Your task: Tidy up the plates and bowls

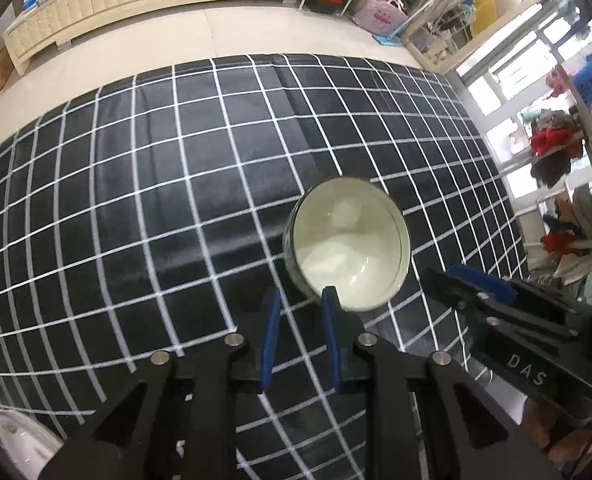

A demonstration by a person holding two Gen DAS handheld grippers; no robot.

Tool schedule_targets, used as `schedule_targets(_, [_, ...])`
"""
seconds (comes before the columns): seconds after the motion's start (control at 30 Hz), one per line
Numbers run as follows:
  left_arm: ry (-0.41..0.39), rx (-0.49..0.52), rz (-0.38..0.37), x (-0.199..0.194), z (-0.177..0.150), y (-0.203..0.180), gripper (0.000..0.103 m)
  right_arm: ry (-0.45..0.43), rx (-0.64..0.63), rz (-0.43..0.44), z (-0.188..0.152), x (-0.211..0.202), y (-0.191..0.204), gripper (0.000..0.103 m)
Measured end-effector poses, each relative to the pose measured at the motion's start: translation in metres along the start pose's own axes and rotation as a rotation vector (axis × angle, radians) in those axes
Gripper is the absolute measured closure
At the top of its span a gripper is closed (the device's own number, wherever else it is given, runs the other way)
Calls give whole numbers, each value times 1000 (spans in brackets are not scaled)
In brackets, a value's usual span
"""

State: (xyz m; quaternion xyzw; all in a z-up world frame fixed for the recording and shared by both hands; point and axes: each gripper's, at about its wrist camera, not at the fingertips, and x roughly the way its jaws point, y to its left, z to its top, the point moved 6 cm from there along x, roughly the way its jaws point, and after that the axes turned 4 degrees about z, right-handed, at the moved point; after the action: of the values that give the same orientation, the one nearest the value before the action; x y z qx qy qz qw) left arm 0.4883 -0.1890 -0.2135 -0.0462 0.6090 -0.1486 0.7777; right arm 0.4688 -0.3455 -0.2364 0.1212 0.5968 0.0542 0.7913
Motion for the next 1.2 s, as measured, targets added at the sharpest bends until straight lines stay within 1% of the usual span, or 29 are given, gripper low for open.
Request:
schedule_targets(0.1, [6, 15, 10, 15, 4, -1, 84, 9, -6, -6, 5, 15, -5, 65])
schedule_targets(0.13, [11, 24, 19, 22, 5, -1, 84, -1, -11, -25, 7, 19, -6, 65])
schedule_targets(0.2, [9, 22, 37, 31, 8, 2, 84, -4, -16, -32, 10, 27, -8, 65])
schedule_targets(0.3, [26, 24, 30, 42, 11, 4, 84, -3, -10, -19, 15, 36, -11, 65])
schedule_targets(0.37, [35, 27, 13, 47, 11, 3, 88, 0, -12, -42, 17, 41, -13, 66])
schedule_targets(0.43, [31, 28, 13, 49, 12, 2, 88, 2, 3, -77, 14, 44, -14, 85])
schedule_targets(0.53, [42, 47, 30, 50, 11, 1, 88, 11, 12, -94, 11, 46, -13, 91])
schedule_targets(0.63, [59, 48, 57, 53, 11, 0, 89, 14, 6, -103, 8, 45, -9, 91])
schedule_targets(0.73, [72, 62, 81, 48, 2, 9, 89, 24, -22, -104, 4, 45, 1, 91])
schedule_targets(0.93, [102, 35, 92, 34, -20, 44, 89, 76, -32, -39, -13, 54, 23, 91])
schedule_targets(1.03, [112, 20, 120, 26, -34, 64, 89, 86, -67, -39, -21, 58, 44, 91])
schedule_targets(1.2, [120, -16, 139, 10, -59, 95, 90, 110, -107, -31, -41, 61, 77, 91])
